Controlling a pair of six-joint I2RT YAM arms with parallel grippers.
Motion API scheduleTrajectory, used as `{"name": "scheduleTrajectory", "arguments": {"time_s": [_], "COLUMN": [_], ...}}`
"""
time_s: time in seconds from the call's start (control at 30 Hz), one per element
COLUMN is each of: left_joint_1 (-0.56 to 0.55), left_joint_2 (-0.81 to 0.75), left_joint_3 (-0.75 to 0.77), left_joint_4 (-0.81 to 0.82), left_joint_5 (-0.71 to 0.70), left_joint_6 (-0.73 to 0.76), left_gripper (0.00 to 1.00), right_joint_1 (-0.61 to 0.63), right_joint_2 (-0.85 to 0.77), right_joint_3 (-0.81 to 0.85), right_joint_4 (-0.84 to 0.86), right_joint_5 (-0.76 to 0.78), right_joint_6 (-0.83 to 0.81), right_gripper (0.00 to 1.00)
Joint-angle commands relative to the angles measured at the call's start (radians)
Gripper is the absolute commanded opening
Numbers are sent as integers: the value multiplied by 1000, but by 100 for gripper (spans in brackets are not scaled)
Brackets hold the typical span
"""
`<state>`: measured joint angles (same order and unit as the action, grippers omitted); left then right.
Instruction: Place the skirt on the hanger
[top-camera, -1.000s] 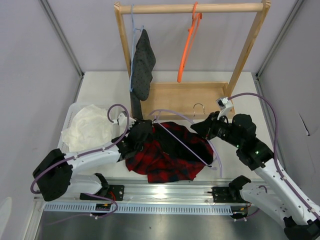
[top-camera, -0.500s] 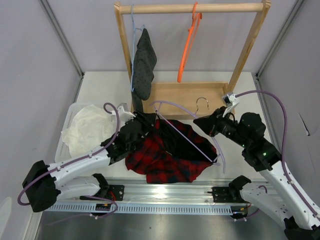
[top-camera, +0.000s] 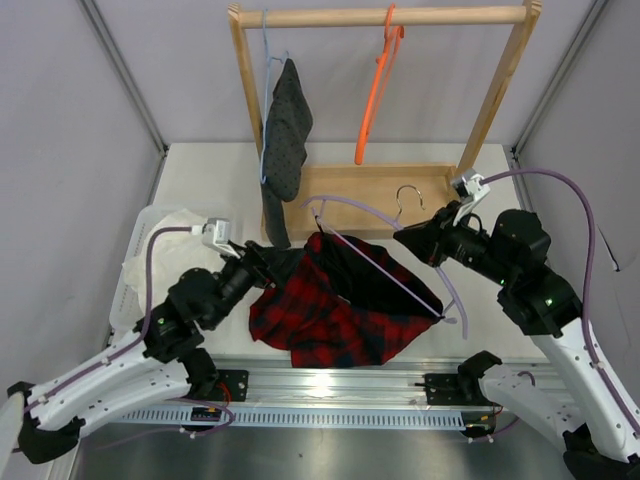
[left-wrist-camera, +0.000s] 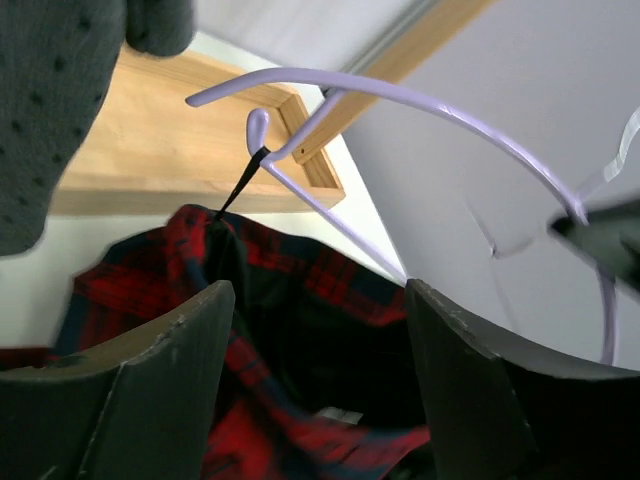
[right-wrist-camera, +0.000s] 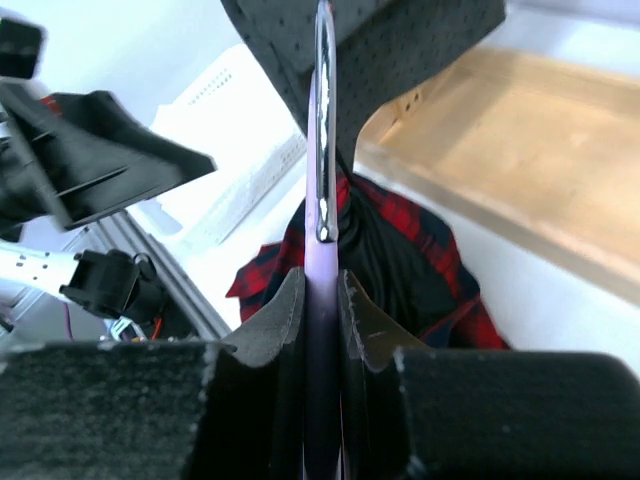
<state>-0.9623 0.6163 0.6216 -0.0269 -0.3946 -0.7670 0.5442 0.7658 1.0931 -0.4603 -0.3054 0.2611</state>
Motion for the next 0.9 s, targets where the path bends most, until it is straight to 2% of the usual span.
{"name": "scheduleTrajectory", "arguments": {"time_s": [0.0, 0.07, 0.1, 0.17, 0.23, 0.33, 0.43, 0.53, 0.63, 0.73, 0.87], "left_joint_1": [-9, -9, -9, -9, -9, -7, 29, 71, 128, 145, 148], "left_joint_2": [-73, -66, -23, 38, 132, 226, 353, 494, 606, 698, 786], "left_joint_3": [87, 219, 307, 460, 601, 792, 975, 1175, 1274, 1372, 1455], "left_joint_4": [-100, -122, -158, -203, -247, -306, -384, -480, -554, -646, -742], "left_joint_5": [117, 193, 219, 322, 381, 470, 621, 805, 946, 1011, 1089], "left_joint_6": [250, 407, 460, 606, 688, 808, 886, 896, 905, 937, 968], "left_gripper": [79, 82, 85, 85, 86, 87, 87, 87, 87, 87, 86], "right_joint_1": [-51, -88, -130, -174, -240, -276, -276, -268, -242, -211, -165], "right_joint_2": [30, 62, 97, 131, 173, 211, 231, 248, 250, 253, 273], "right_joint_3": [135, 192, 209, 252, 272, 312, 340, 347, 350, 369, 412], "right_joint_4": [2, 2, 11, 40, 75, 156, 213, 258, 265, 256, 158], "right_joint_5": [-117, -200, -303, -407, -571, -708, -765, -797, -816, -817, -790], "right_joint_6": [-51, -49, -48, -34, 10, 56, 99, 125, 119, 113, 50], "right_gripper": [0, 0, 0, 0, 0, 0, 0, 0, 0, 0, 0]}}
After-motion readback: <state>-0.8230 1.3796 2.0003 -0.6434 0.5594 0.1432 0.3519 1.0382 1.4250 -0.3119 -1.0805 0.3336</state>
